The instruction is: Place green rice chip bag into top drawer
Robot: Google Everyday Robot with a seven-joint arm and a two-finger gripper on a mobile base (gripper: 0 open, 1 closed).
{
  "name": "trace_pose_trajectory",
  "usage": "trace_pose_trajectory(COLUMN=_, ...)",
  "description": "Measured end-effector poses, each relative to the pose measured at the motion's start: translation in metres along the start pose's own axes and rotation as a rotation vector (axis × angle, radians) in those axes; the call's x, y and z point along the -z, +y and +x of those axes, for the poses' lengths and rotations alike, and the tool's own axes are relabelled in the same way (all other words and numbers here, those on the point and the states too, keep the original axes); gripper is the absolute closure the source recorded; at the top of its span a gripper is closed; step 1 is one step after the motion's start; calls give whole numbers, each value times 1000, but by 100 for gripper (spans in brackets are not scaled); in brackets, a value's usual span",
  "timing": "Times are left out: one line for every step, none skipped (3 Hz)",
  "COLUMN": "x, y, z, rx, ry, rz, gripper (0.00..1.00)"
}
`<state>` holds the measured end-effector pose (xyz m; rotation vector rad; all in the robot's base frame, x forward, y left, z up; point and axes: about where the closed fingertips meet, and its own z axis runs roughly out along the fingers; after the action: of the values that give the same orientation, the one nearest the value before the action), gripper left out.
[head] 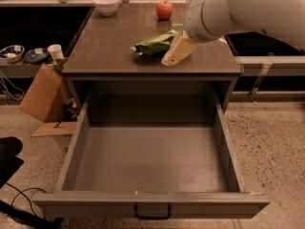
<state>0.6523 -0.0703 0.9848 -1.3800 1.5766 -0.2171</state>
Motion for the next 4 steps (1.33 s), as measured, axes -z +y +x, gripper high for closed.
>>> trace_pose_trajectory(x=-4, y=1, z=0, rx=-1, ry=-3, rz=-6, gripper=0)
trace_pose_trajectory(x=-41, y=14, z=7, rx=-32, ry=-43, rz=-33, gripper=0)
trace_pose_trajectory(x=-100, y=33, z=33, rx=-120, ry=-96, rz=-43, gripper=0)
trace_pose_trajectory(x=-125, y=40, z=46, rx=-158, ry=-112, rz=-37, gripper=0)
